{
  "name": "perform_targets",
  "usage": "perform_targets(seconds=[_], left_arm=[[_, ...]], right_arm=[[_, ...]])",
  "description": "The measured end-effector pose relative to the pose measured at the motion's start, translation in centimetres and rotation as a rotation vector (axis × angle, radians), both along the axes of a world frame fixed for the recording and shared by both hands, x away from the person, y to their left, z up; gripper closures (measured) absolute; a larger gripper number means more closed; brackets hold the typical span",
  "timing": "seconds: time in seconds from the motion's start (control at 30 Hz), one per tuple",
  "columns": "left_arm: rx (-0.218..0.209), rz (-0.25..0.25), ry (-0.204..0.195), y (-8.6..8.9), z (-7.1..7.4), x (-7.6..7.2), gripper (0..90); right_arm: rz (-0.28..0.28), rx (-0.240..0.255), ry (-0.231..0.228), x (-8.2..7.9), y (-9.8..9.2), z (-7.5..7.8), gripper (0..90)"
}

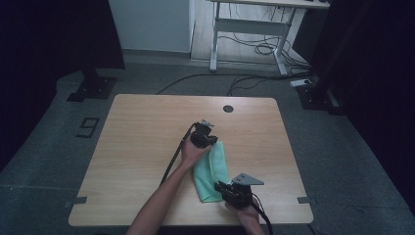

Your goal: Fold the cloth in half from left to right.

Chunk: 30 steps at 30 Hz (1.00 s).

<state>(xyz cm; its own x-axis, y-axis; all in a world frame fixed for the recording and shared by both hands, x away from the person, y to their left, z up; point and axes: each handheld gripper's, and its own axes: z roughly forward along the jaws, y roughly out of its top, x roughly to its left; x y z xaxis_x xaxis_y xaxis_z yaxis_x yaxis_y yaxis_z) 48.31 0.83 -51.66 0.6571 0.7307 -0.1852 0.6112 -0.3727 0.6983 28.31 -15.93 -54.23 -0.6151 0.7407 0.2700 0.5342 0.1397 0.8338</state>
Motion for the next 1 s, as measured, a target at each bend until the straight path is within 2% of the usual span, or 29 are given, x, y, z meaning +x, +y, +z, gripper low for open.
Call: perform_targets(seconds=[0.23, 0.37, 0.4, 0.5, 0.6, 0.77, 0.87, 0.93, 1.0], left_arm=[[-0.002, -0.006, 0.006, -0.8, -0.2, 0.0, 85.7], [0.005, -0.022, 0.005, -1.2, -0.4, 0.0, 84.2], [0.002, -0.030, 0.004, -1.2, -0.5, 0.0, 81.3], [0.008, -0.052, -0.015, -1.1, -0.4, -0.2, 62.4], [0.011, -0.053, -0.040, -0.2, 0.5, -0.7, 49.6], [0.010, -0.037, -0.069, 2.3, 2.5, -1.9, 45.8], [0.015, -0.029, -0.067, 3.8, 2.8, -2.8, 44.8], [0.016, -0.023, -0.058, 4.6, 2.6, -3.4, 44.7], [0.034, -0.037, -0.045, 5.2, 2.1, -4.0, 44.7]], right_arm=[[-0.015, 0.009, 0.018, 0.1, -0.5, -0.3, 83.1], [-0.028, -0.010, 0.030, 0.2, -0.8, -0.5, 82.9], [-0.029, -0.014, 0.034, 0.2, -0.8, -0.6, 82.7], [-0.032, -0.021, 0.053, 0.3, -1.0, -0.9, 81.0], [-0.033, -0.027, 0.065, 0.4, -1.0, -0.9, 74.6], [-0.043, -0.039, 0.064, 0.3, -0.8, -0.6, 59.1], [-0.035, -0.046, 0.075, 0.6, -0.8, -0.7, 55.7], [-0.036, -0.027, 0.090, 0.7, -0.9, -0.7, 55.5], [-0.043, -0.032, 0.098, 0.7, -1.1, -0.7, 59.1]])
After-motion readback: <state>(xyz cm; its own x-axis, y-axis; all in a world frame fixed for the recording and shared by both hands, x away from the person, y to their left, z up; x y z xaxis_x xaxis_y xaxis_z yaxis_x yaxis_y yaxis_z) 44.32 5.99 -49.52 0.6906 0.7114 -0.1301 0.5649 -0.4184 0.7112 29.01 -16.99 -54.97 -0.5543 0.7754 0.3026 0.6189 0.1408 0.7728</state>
